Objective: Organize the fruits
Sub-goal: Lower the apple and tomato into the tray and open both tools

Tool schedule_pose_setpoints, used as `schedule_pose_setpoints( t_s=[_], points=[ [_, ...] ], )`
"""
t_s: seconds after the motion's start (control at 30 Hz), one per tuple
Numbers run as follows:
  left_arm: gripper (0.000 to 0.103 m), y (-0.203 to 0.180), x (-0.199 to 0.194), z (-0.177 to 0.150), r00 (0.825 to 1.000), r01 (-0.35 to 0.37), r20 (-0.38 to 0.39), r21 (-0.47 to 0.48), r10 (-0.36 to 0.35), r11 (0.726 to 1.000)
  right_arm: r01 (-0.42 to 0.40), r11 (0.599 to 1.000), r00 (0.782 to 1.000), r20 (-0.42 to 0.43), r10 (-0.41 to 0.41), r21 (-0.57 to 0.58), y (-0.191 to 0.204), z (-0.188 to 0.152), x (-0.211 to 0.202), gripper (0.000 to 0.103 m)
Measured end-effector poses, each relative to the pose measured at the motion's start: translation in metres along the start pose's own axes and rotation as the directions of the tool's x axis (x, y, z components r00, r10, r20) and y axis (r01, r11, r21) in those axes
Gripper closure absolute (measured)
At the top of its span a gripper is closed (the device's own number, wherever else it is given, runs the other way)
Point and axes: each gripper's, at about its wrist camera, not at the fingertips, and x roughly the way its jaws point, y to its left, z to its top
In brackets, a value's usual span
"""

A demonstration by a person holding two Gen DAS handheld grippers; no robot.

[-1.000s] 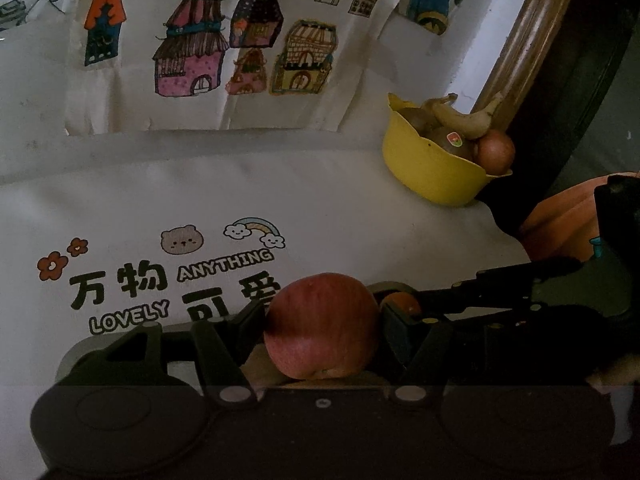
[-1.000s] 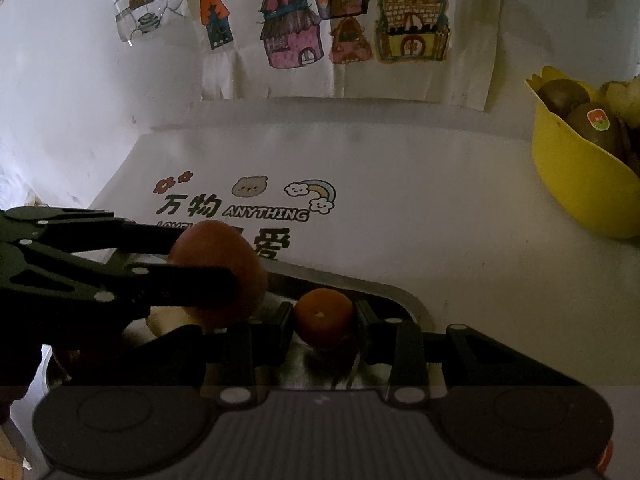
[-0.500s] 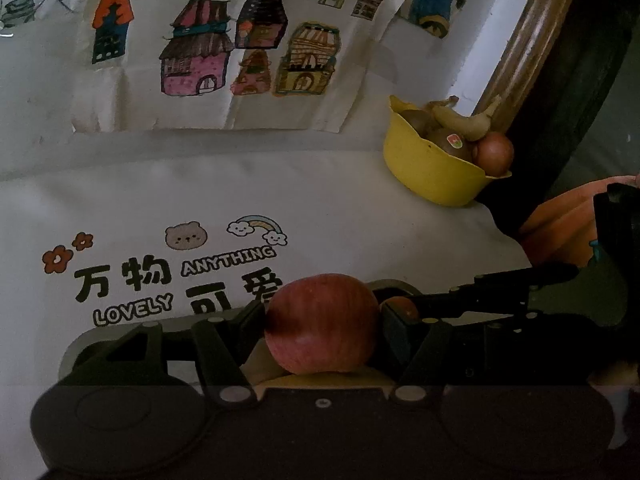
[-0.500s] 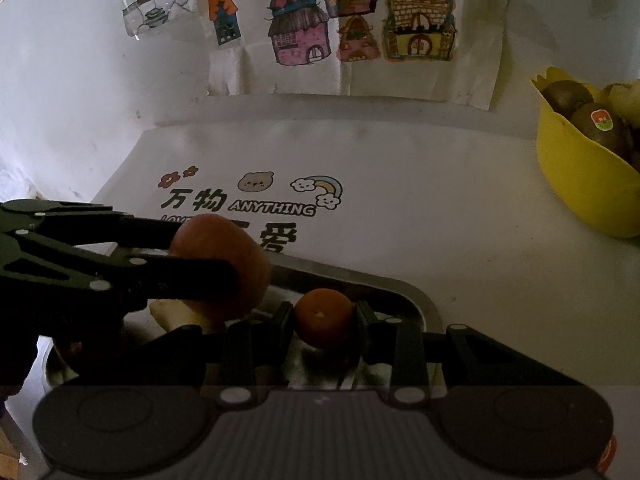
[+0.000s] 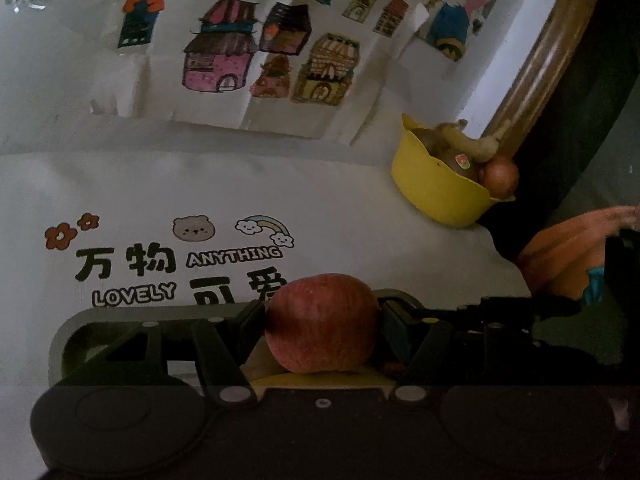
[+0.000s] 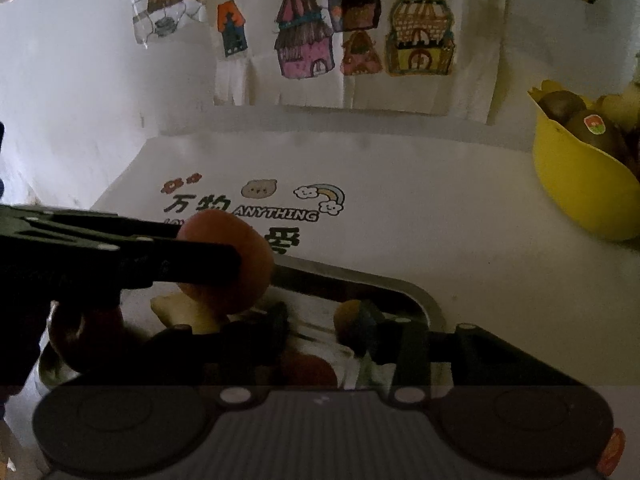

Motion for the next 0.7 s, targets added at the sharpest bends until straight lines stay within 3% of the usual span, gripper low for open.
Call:
schedule_pose_setpoints(
  t_s=[0.4, 0.7],
  points=[
    [0.039, 0.012, -0.008, -0.009, 0.999, 0.011, 0.051, -0.051, -0.008, 0.999, -0.003, 0.996, 0.994, 0.106, -0.007, 0.094, -0.018, -0.018, -0.012, 0.03],
    [0.014, 0.011, -0.031, -0.011, 0.984, -0.041, 0.169, -0.053, 0.05, 0.998, 0.02, 0.997, 0.97, 0.24, -0.038, 0.078, -0.014, -0.018, -0.038, 0.012]
  ],
)
